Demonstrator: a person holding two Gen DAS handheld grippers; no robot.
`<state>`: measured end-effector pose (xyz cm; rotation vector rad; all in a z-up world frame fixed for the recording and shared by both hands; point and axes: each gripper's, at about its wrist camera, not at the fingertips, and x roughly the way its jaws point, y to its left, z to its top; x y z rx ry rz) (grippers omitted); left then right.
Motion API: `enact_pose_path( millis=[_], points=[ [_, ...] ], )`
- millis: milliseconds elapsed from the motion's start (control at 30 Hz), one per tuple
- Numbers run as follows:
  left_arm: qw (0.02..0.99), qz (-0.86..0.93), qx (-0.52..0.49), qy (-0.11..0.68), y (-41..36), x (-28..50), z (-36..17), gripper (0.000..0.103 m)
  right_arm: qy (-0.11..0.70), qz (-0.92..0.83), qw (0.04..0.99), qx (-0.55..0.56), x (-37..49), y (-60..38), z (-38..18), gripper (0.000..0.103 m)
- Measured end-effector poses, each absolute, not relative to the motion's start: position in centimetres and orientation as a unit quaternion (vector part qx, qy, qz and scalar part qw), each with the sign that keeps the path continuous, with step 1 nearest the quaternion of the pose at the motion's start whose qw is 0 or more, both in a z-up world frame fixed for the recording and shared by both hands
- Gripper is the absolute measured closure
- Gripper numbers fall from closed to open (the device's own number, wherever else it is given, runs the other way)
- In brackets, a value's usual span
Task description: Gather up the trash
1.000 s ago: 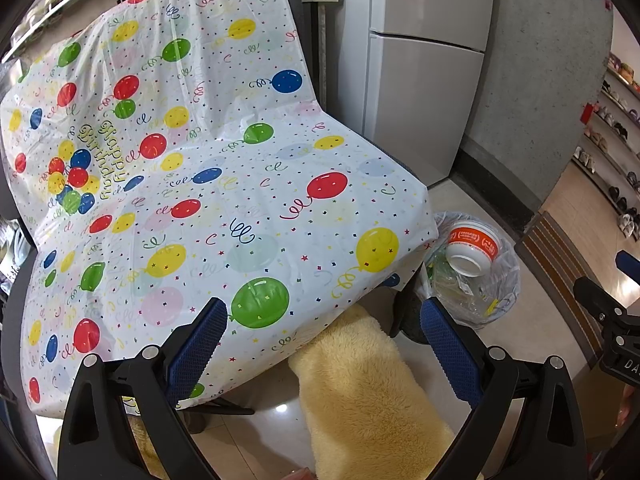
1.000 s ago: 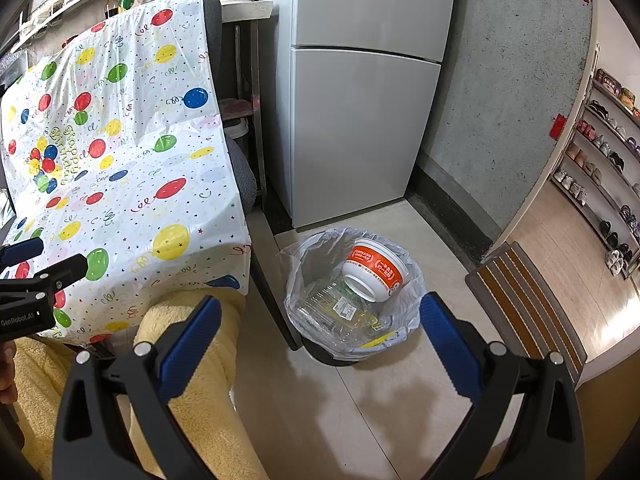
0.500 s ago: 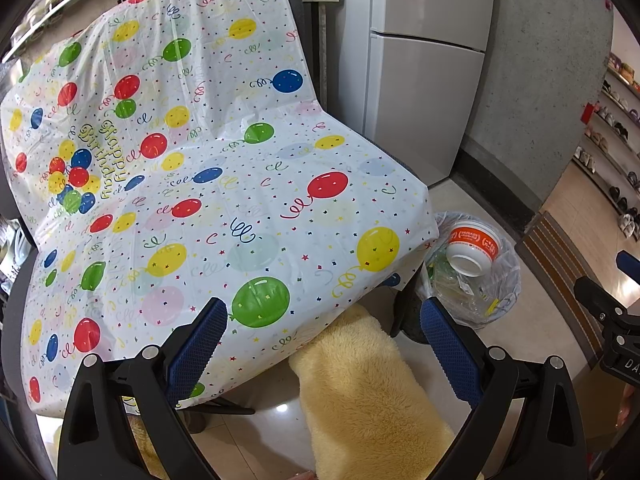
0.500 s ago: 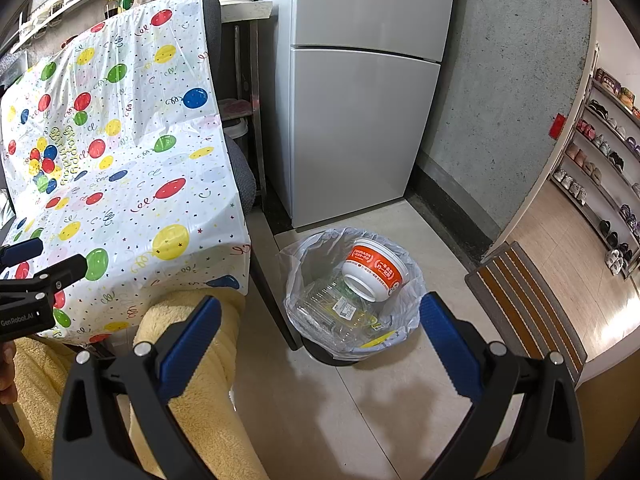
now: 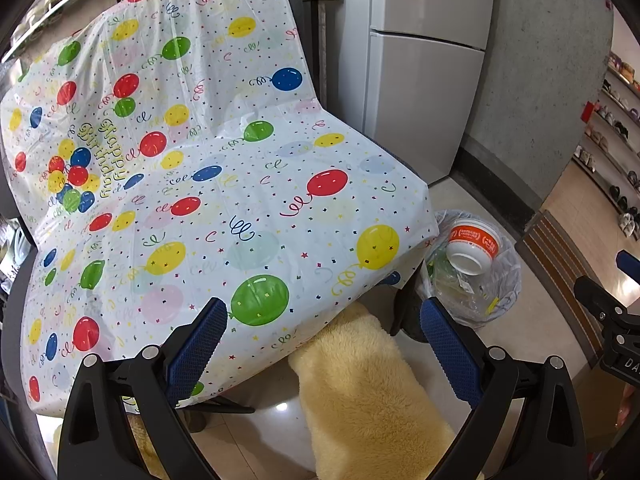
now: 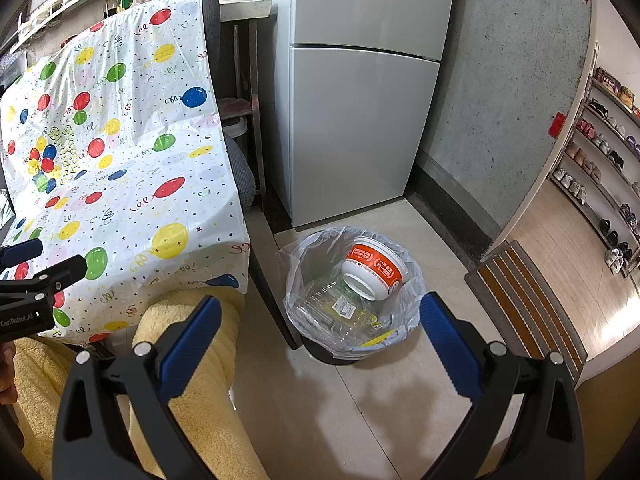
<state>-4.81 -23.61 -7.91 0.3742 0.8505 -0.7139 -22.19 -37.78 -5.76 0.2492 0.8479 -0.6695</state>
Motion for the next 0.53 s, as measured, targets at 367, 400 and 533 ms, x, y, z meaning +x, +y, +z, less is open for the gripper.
enact_pose_path(
  millis=[367, 400, 533],
  points=[
    [0.829, -0.342, 0.17, 0.408, -23.2, -4.1, -8.2, 0.007, 0.402, -0.312, 0.853, 0.117, -21.4, -37.4, -5.9, 0.006],
    [0.828, -0.342, 0.168, 0.411, -23.1, -3.9, -8.3, 0.007, 0.4, -0.308, 0.855, 0.115, -21.0, -37.2, -5.8, 0.006],
    [0.837, -0.318, 0.158, 0.417, -20.9, -1.5, -9.0, 0.007, 0.399, -0.281, 0.867, 0.101, -17.8, -36.2, -5.5, 0.006]
  ],
)
